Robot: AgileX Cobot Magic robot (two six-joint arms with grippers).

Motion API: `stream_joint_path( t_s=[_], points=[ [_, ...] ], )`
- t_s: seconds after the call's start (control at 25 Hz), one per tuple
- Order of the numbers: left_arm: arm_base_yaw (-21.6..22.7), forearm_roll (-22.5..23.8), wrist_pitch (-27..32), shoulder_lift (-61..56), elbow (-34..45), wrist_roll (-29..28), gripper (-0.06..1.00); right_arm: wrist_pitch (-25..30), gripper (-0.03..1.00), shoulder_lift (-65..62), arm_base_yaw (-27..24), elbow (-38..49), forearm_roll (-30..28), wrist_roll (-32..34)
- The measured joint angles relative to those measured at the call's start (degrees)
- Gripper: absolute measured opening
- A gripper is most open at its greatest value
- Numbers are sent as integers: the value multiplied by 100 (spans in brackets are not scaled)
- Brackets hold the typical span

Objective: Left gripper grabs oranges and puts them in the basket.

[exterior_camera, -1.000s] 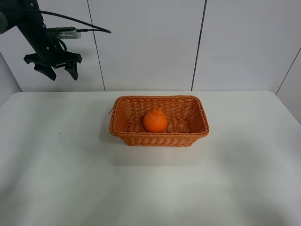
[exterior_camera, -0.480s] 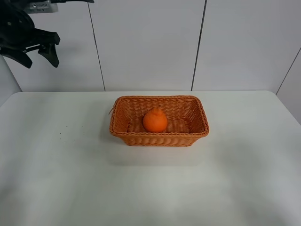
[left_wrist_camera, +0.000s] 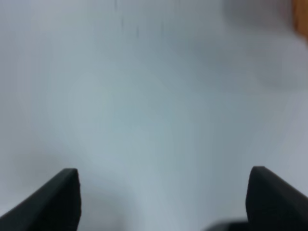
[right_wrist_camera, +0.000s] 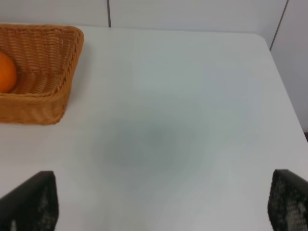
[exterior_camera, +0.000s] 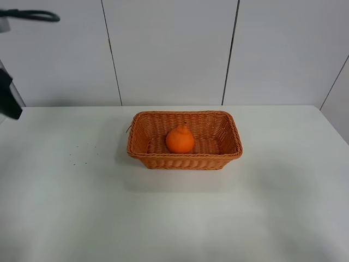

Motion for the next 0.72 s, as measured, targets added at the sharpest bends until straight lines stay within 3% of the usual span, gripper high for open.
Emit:
stream_joint_path(
  t_s=[0.2, 0.44, 0.72],
  points=[
    [0, 0, -7, -1644, 1651, 0, 81, 0, 69, 0, 0, 0, 0, 0],
    [0, 0, -672, -3599, 3235, 0, 81, 0, 69, 0, 0, 0, 0, 0],
    [0, 0, -731, -5416, 3842, 0, 81, 0, 69, 0, 0, 0, 0, 0]
  ],
)
